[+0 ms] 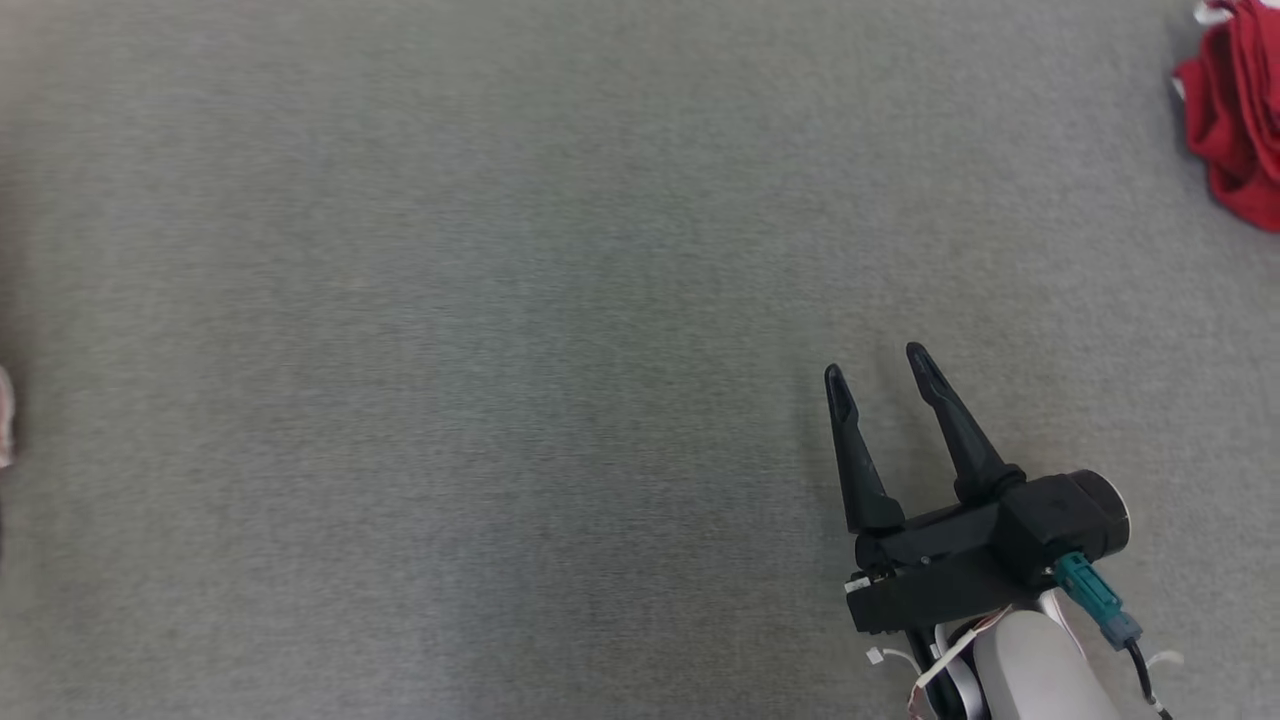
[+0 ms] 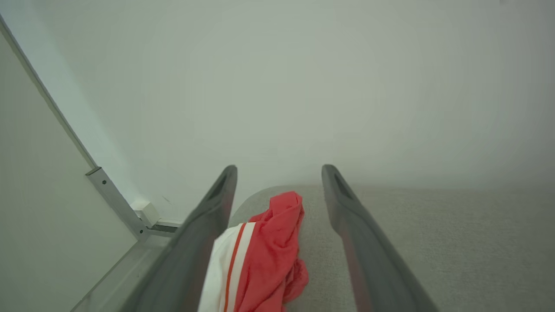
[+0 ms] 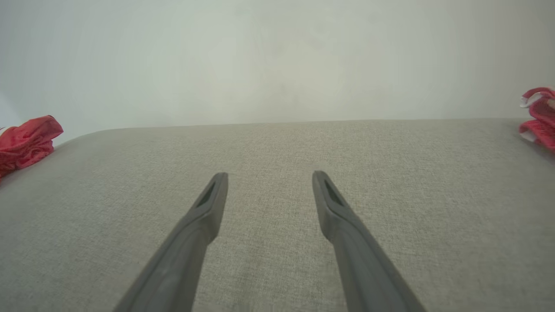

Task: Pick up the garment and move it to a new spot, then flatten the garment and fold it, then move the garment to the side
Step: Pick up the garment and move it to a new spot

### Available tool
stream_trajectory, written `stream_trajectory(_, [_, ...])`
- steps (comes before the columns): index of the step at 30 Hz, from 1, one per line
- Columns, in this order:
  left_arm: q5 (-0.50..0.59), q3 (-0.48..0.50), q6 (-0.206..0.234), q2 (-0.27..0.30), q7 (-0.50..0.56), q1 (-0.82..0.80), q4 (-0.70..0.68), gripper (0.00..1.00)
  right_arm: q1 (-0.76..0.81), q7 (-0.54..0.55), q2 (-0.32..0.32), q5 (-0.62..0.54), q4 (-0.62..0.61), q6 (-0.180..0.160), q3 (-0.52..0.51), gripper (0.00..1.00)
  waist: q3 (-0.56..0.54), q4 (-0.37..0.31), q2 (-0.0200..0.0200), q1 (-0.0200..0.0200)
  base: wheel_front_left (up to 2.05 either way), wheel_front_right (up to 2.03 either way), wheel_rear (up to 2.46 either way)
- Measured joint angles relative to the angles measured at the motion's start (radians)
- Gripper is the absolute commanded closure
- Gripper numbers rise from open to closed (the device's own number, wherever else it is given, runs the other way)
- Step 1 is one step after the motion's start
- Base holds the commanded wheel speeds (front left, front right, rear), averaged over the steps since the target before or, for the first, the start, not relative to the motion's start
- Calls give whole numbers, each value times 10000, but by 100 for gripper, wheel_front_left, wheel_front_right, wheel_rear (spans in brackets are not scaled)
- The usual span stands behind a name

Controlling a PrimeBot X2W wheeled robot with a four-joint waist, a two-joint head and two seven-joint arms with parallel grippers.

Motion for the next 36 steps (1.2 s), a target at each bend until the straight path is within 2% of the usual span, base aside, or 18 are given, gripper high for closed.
stream_trajectory(7, [-591, 268, -2, 909, 1513, -703, 1697, 0, -114, 0, -2, 50, -150, 0, -33, 0, 543, -711, 0, -2, 0, 0, 0])
stream_trajectory(11, [-744, 349, 52, 1317, 2918, -904, 2790, 0, -113, 0, -2, 46, -201, 0, -48, 0, 734, -974, -1, -3, 0, 0, 0])
stream_trajectory(14, [-871, 380, 100, 1406, 3939, -1001, 3467, 0, -120, 0, 0, 36, -213, 0, -63, 0, 835, -1095, 0, -3, 0, 0, 0])
stream_trajectory(19, [-1346, 667, 418, 1476, 5319, -1457, 4289, 0, -137, 0, -2, 29, -253, 0, -88, 0, 926, -1172, -1, -3, 0, 0, 0])
stream_trajectory(25, [-1421, 602, 593, 1547, 6222, -1720, 4757, 0, -141, 0, -2, 19, -253, 0, -82, 0, 896, -1171, -2, -5, 0, 0, 0])
stream_trajectory(26, [-1417, 548, 606, 1569, 6305, -1726, 4803, 37, -141, 0, 0, 17, -247, 0, -81, 0, 878, -1171, -1, -4, 0, 0, 0])
stream_trajectory(27, [-1407, 499, 610, 1586, 6322, -1726, 4840, 100, -141, 0, 0, 15, -242, 0, -79, 0, 858, -1171, -2, -4, 0, 0, 0])
stream_trajectory(30, [-1325, 345, 575, 1597, 6334, -1698, 4945, 100, -141, 0, 0, 4, -215, 0, -88, 0, 781, -1168, -2, -4, 0, 0, 0])
stream_trajectory(36, [-1294, 274, 485, 1607, 4481, -1707, 4646, 100, -106, 0, 2, -27, -163, 0, -159, 0, 536, -1099, -2, -4, 0, 0, 0])
